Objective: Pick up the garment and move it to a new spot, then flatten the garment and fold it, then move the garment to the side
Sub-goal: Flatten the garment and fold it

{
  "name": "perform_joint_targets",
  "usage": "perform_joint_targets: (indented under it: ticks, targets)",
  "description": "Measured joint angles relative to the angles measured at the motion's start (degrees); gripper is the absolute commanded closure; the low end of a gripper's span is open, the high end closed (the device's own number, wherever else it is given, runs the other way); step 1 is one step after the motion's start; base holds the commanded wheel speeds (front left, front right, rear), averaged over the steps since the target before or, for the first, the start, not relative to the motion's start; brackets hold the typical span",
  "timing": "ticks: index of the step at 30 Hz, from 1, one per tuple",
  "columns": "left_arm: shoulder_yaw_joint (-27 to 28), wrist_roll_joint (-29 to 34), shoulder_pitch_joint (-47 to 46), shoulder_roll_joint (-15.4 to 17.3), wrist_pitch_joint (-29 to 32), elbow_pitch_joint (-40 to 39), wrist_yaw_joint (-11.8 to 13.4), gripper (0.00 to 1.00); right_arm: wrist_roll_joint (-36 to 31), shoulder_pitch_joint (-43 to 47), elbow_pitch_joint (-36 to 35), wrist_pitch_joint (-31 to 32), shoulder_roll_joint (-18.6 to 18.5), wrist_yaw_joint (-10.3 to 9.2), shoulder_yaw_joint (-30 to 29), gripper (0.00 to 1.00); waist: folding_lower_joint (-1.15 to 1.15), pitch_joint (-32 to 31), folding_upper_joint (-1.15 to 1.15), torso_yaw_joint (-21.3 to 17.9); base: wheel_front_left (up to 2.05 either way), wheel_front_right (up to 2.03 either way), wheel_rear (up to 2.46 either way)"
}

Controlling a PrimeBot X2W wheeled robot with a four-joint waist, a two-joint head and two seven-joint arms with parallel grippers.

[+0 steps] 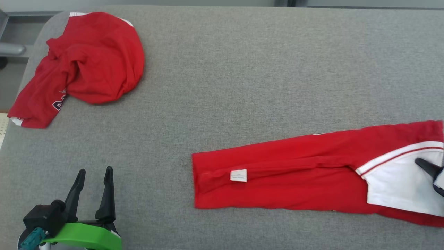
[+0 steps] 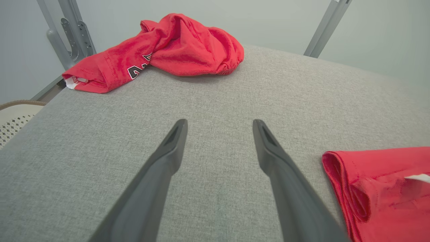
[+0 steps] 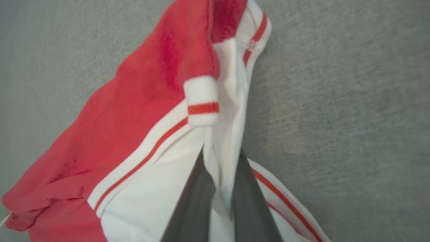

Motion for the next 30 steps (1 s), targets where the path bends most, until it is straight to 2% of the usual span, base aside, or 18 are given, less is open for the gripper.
perform_joint_targets:
  ticks: [2,9,13,18,22,25,30]
  targets:
    - [0.33,0.13,0.17,-0.33,-0.01,0.18,-0.05,0.0,-0.4,0.41,0.35,-0.16,-0.36,0.0,-1.52,1.0,0.0,-0.46,0.0,-0.29,0.0,0.0,0.0]
    - [1.56,1.35,0.83,-1.85,-0.04,1.02,-1.68,0.0,-5.12,0.38,1.33,1.38,-1.89,-0.03,-12.95,1.0,0.0,-2.46,0.0,-2.65,0.0,0.0,0.0]
    - [1.53,2.0,0.82,-2.78,-0.04,1.6,-2.48,0.0,-4.85,-0.57,-2.75,3.63,-0.88,-0.07,-13.93,1.0,0.0,-3.35,0.0,-2.93,0.0,0.0,0.0]
    - [2.41,2.41,1.29,-3.24,-0.04,1.94,-2.91,0.0,1.92,1.8,-12.62,9.36,4.21,-0.07,-5.12,1.0,0.0,-4.28,0.0,-2.89,0.0,0.0,0.0]
    - [2.54,2.92,1.54,-3.5,-0.04,2.65,-3.02,0.0,4.57,5.22,-19.7,10.84,7.33,-0.07,3.14,1.0,0.0,-4.6,0.0,-3.29,0.0,0.0,0.0]
    - [2.56,3.0,1.35,-3.93,-0.04,2.89,-3.23,0.0,4.98,6.22,-22.95,8.98,10.18,-0.07,10.14,1.0,0.0,-4.09,0.0,-3.61,0.0,0.0,0.0]
    - [1.46,3.35,-0.27,-4.55,-0.04,3.91,-4.1,0.0,1.11,5.42,-22.28,0.88,13.16,-0.07,19.45,1.0,0.0,-2.65,0.0,-4.22,0.0,0.0,0.0]
